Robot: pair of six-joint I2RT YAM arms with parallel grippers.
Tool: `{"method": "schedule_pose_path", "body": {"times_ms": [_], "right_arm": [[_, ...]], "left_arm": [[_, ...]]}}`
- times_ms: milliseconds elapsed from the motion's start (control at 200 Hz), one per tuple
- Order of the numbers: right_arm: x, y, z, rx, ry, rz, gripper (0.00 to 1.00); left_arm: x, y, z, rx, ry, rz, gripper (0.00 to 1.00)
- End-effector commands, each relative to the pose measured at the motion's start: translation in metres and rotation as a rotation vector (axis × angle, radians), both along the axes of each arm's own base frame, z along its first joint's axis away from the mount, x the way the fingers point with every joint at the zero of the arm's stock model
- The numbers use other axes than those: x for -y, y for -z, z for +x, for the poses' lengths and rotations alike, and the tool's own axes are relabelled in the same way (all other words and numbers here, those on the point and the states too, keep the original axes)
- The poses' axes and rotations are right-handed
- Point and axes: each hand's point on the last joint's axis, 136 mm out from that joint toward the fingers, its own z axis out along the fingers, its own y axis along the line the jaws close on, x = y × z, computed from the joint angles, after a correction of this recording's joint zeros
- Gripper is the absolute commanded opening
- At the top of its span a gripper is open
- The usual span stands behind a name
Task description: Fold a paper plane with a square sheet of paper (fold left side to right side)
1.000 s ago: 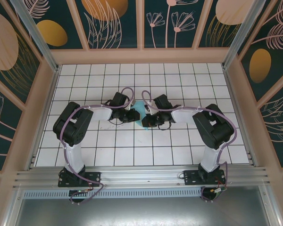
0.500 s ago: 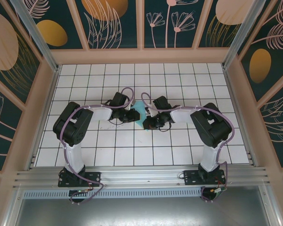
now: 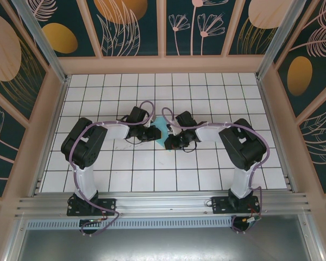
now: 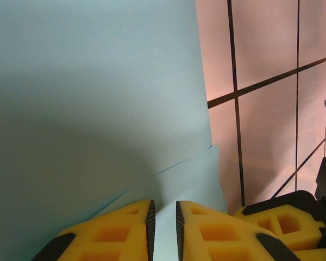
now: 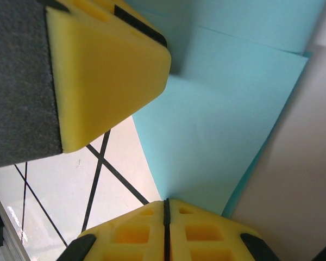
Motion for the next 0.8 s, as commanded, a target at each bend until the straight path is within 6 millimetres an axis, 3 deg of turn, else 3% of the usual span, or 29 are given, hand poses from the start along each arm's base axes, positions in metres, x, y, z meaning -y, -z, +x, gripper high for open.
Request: {"method": "schedule_pose_path", "body": {"times_ms": [0, 135, 235, 500, 575, 796], "right_arm": [[0.028, 0.020, -0.034, -0.096, -0.013, -0.124, 0.09], [0.042, 0.024, -0.047, -0.122, -0.012, -0.167, 0.08], [0.044, 0.017, -0.046, -0.107, 0.000, -0.157, 0.07], [0.010, -0.056, -0.011, 0.055, 0.023, 0.047, 0.00], [0.002, -0.054, -0.006, 0.045, 0.024, 0.073, 0.00], [-0.007, -0.024, 0.013, 0.000, 0.065, 0.032, 0.00]], "left_arm": [[-0.014, 0.030, -0.006, -0.027, -0.010, 0.100, 0.22], [-0.014, 0.029, -0.006, -0.025, -0.011, 0.100, 0.22], [-0.014, 0.028, -0.005, -0.025, -0.012, 0.098, 0.22], [-0.011, 0.022, -0.003, -0.016, -0.015, 0.083, 0.22], [-0.011, 0.021, -0.002, -0.014, -0.016, 0.081, 0.22], [-0.010, 0.020, -0.002, -0.014, -0.014, 0.075, 0.22]]}}
